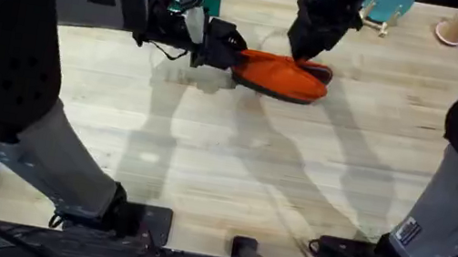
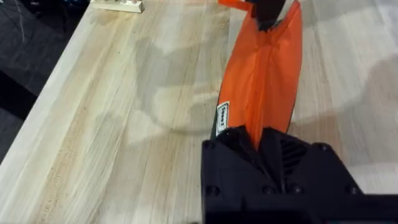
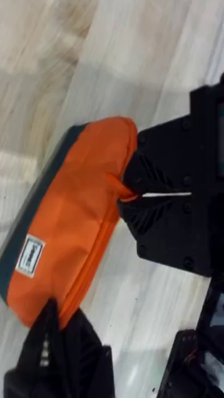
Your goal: Unzip the bag, pick up the pens from the table one at a time and place them inside, then zip the bag closed.
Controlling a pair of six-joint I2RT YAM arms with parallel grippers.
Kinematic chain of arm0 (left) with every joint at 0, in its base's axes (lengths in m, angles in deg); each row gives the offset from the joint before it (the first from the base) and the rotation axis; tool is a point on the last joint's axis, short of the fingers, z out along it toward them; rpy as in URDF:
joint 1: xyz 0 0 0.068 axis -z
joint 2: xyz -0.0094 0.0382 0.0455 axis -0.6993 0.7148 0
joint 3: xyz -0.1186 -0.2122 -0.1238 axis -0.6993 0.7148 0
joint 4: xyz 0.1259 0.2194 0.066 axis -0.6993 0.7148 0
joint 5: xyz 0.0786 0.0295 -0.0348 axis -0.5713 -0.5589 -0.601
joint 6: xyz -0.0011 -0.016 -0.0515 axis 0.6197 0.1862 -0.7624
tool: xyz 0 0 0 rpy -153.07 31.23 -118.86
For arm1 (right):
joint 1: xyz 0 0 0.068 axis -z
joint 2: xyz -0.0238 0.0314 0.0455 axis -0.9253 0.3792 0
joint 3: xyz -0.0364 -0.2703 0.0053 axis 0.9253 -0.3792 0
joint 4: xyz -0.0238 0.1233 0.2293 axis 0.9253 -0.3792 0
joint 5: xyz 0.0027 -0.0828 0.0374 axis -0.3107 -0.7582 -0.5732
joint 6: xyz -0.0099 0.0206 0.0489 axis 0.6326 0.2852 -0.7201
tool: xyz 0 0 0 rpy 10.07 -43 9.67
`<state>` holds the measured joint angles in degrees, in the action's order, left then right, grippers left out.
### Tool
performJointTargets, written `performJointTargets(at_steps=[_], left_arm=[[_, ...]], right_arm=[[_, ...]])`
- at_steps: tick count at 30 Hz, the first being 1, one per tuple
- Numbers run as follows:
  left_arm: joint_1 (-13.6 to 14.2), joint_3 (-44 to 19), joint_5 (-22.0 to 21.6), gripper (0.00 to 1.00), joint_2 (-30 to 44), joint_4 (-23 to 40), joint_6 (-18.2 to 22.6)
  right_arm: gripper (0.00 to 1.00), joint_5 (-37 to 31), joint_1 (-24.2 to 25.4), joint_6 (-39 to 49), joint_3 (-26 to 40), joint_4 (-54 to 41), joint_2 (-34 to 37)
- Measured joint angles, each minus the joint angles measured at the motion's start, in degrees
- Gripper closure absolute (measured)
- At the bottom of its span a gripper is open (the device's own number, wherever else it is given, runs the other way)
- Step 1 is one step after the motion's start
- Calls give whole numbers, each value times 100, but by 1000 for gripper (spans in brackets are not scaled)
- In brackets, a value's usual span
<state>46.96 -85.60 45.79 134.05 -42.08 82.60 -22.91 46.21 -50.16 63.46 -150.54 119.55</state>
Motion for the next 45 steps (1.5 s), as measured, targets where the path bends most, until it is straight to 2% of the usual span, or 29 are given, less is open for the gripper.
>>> performJointTargets(at_steps=[20, 35, 36, 37, 45], left_arm=[[11, 0, 22, 957, -1, 0, -1], [41, 0, 51, 957, 0, 2, -1], [44, 0, 54, 957, 0, 2, 0], [44, 0, 59, 957, 0, 24, -2], [46, 0, 60, 957, 0, 26, -2]], right_arm=[[968, 26, 853, 20, 0, -418, 0], [968, 115, 1173, 19, -26, -472, 0], [968, 120, 1196, 20, -56, -468, 0], [968, 124, 1338, 15, -433, -363, -23], [968, 109, 1446, -24, -1068, -46, -251]])
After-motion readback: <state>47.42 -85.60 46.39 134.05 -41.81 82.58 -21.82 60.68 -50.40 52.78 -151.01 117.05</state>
